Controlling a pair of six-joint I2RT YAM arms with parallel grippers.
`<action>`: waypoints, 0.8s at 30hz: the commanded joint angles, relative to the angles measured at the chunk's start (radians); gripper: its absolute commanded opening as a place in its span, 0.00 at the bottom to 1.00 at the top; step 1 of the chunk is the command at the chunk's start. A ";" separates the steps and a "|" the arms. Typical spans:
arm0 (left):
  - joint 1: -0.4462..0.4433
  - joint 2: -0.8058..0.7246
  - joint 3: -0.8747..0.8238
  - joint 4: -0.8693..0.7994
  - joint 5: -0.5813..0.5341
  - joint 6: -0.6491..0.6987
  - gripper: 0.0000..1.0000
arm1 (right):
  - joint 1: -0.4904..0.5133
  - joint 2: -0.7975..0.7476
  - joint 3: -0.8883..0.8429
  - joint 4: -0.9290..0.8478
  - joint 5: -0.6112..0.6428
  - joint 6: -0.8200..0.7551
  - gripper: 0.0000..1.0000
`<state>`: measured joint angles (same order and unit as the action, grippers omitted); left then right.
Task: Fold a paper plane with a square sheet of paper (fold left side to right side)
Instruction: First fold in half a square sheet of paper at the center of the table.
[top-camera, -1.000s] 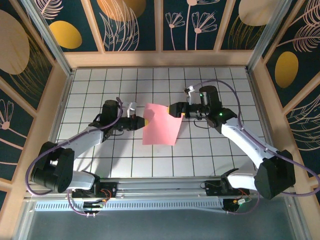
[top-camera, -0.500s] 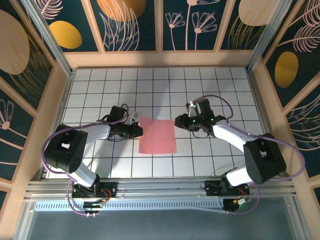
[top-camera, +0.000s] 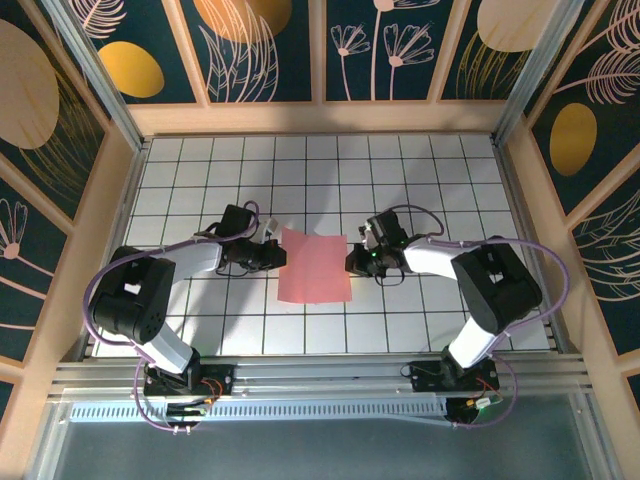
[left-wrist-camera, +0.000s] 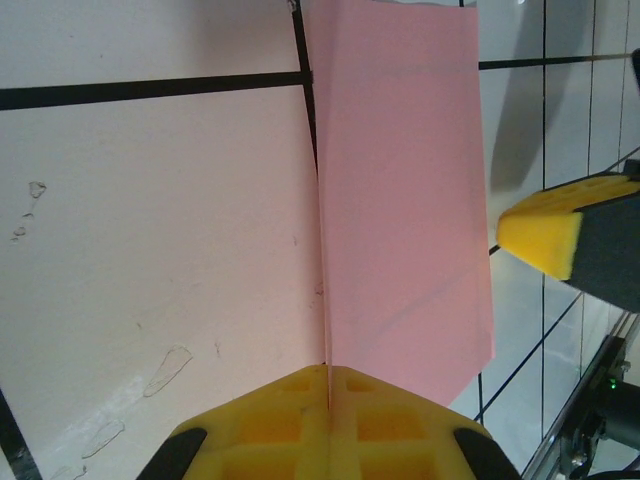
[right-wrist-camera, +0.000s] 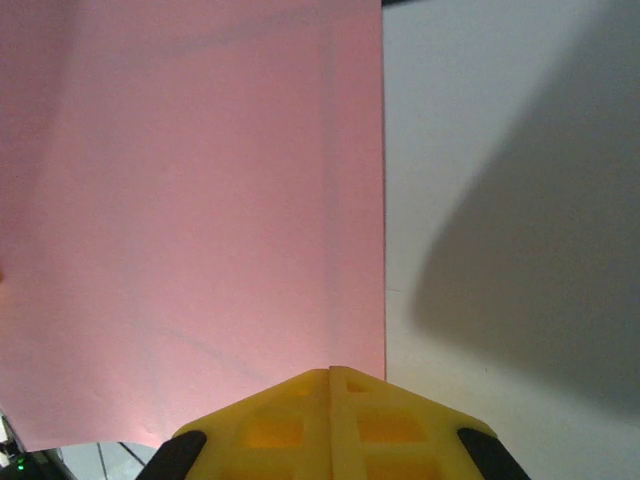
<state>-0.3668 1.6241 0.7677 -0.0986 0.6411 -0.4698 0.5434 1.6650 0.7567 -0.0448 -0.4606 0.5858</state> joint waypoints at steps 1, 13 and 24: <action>-0.005 0.016 0.028 -0.051 0.005 0.031 0.00 | 0.023 0.028 0.029 -0.035 0.031 -0.009 0.07; -0.039 -0.023 0.061 0.044 0.133 -0.090 0.43 | 0.035 0.042 0.007 -0.063 0.110 -0.023 0.06; -0.129 0.055 0.115 0.165 0.165 -0.181 0.58 | 0.037 0.026 -0.031 -0.002 0.092 -0.002 0.06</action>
<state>-0.4839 1.6413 0.8566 0.0277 0.7807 -0.6212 0.5724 1.6894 0.7628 -0.0376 -0.4194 0.5835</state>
